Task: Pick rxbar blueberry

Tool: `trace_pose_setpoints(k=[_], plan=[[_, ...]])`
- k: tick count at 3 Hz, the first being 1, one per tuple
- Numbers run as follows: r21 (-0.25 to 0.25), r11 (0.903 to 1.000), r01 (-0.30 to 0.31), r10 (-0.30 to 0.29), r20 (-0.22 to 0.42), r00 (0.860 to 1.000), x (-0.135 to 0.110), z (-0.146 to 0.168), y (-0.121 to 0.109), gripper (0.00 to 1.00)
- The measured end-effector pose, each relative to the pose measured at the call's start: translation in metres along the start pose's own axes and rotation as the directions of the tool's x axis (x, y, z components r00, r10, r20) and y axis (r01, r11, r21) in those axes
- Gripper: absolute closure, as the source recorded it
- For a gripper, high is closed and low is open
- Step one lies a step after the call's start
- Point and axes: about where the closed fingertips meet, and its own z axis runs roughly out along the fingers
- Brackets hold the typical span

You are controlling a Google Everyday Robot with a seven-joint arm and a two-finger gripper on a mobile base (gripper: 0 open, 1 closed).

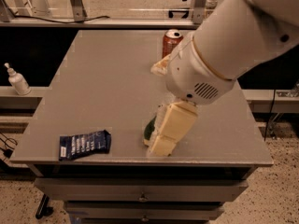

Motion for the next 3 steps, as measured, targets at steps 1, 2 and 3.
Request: trace_pose_setpoints(k=[1,2,3], plan=[[0.002,0.9999,0.013,-0.013,0.015,1.000,-0.006,-0.001,0.002,0.00],[-0.019,0.9986,0.049,-0.048,0.063,0.997,-0.028,0.024,0.007,0.00],[-0.040,0.9974,0.061,-0.056,0.119,0.991,-0.051,0.055,0.011,0.00]])
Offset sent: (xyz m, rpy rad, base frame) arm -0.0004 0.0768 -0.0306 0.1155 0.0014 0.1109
